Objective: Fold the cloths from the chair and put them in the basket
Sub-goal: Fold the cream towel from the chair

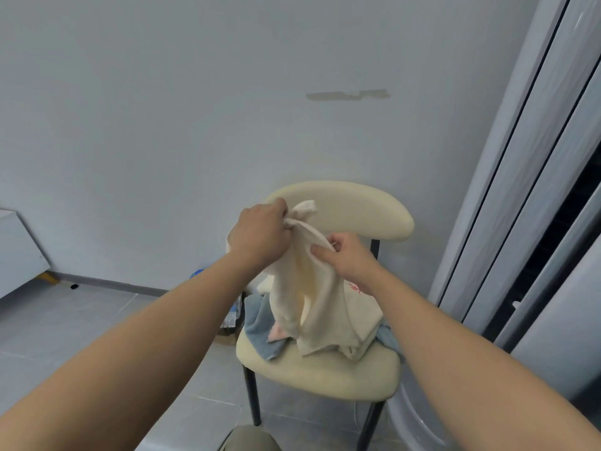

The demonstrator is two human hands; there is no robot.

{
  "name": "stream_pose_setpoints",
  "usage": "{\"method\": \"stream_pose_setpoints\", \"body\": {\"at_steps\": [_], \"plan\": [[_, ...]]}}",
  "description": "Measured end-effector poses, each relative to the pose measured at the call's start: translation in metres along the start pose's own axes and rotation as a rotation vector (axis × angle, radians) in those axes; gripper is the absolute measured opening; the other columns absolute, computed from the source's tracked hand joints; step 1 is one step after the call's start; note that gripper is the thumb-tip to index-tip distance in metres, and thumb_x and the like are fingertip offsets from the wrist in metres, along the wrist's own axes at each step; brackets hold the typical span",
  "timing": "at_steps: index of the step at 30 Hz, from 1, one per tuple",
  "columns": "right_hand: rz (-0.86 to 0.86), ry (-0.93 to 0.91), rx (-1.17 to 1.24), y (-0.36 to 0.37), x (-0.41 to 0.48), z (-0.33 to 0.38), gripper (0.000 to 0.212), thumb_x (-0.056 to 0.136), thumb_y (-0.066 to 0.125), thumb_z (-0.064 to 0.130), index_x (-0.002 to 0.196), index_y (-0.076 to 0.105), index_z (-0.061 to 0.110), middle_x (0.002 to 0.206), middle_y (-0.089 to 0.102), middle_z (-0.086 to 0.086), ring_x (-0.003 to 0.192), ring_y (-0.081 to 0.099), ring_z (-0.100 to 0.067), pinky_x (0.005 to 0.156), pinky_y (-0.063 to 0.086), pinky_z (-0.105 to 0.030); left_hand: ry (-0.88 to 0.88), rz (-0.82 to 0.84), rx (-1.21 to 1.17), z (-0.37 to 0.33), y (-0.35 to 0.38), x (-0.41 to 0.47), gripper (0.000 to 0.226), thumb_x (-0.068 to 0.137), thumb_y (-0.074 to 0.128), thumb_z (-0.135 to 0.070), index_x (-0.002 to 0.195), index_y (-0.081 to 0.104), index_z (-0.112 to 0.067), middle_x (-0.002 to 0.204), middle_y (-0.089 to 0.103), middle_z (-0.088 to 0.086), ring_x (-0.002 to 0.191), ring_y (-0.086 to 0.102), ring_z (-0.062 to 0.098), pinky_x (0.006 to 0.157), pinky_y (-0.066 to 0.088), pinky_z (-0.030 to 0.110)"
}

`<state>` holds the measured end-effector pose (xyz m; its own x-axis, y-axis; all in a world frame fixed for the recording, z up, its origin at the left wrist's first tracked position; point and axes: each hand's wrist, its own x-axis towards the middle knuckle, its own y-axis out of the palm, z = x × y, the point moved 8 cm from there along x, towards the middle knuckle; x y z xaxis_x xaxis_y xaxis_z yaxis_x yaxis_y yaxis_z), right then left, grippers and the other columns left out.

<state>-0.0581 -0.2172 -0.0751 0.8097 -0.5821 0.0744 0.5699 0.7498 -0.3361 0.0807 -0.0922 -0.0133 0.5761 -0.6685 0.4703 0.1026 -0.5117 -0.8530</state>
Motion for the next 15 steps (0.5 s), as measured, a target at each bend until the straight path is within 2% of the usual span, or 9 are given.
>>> {"method": "stream_pose_setpoints", "body": {"at_steps": [2,4,8,11,13,15], "plan": [[-0.117,-0.087,-0.104,-0.014,0.001,0.026,0.031,0.088,0.076,0.042,0.089,0.069,0.013,0.072,0.068,-0.003,0.064,0.063,-0.018,0.062,0.049,-0.034,-0.027,0.003,-0.037,0.005,-0.005,0.002,0.012,0.085,0.048,-0.034,0.095,0.043,-0.029,0.083,0.06,0.0,0.083,0.056,0.034,0.077,0.046,0.042],[-0.181,-0.154,-0.237,-0.023,0.001,0.053,0.032,0.089,0.073,0.047,0.087,0.067,0.016,0.067,0.062,0.005,0.06,0.055,-0.013,0.056,0.04,-0.029,-0.074,-0.004,-0.108,0.01,-0.01,0.001,0.013,0.084,0.046,-0.042,0.09,0.037,-0.035,0.081,0.06,-0.003,0.082,0.057,0.033,0.074,0.053,0.045],[-0.236,-0.246,-0.454,-0.036,0.0,0.096,0.027,0.092,0.065,0.049,0.089,0.062,0.022,0.075,0.065,0.007,0.072,0.062,-0.017,0.063,0.046,-0.032,-0.078,0.022,-0.184,0.009,-0.02,-0.002,0.024,0.083,0.057,-0.049,0.092,0.037,-0.04,0.082,0.06,-0.006,0.086,0.057,0.03,0.073,0.055,0.045],[-0.318,-0.278,-0.504,-0.048,-0.004,0.116,0.02,0.096,0.058,0.045,0.091,0.06,0.025,0.08,0.065,0.005,0.081,0.062,-0.025,0.073,0.053,-0.039,0.001,0.078,-0.135,0.002,-0.031,-0.004,0.042,0.078,0.076,-0.056,0.1,0.052,-0.03,0.089,0.06,-0.006,0.088,0.055,0.023,0.073,0.044,0.036],[-0.388,-0.274,-0.487,-0.06,-0.01,0.128,0.016,0.098,0.053,0.039,0.094,0.059,0.025,0.085,0.065,0.003,0.084,0.062,-0.027,0.077,0.055,-0.041,0.029,0.108,-0.116,0.003,-0.038,-0.006,0.047,0.072,0.083,-0.055,0.101,0.057,-0.028,0.089,0.06,-0.006,0.088,0.055,0.02,0.072,0.039,0.034],[-0.459,-0.267,-0.51,-0.072,-0.016,0.138,0.014,0.1,0.049,0.035,0.098,0.058,0.025,0.088,0.065,0.001,0.084,0.061,-0.03,0.074,0.054,-0.04,0.024,0.19,-0.126,0.011,-0.038,-0.008,0.049,0.071,0.087,-0.043,0.107,0.059,-0.029,0.096,0.059,-0.007,0.092,0.056,0.017,0.075,0.042,0.031]]}}
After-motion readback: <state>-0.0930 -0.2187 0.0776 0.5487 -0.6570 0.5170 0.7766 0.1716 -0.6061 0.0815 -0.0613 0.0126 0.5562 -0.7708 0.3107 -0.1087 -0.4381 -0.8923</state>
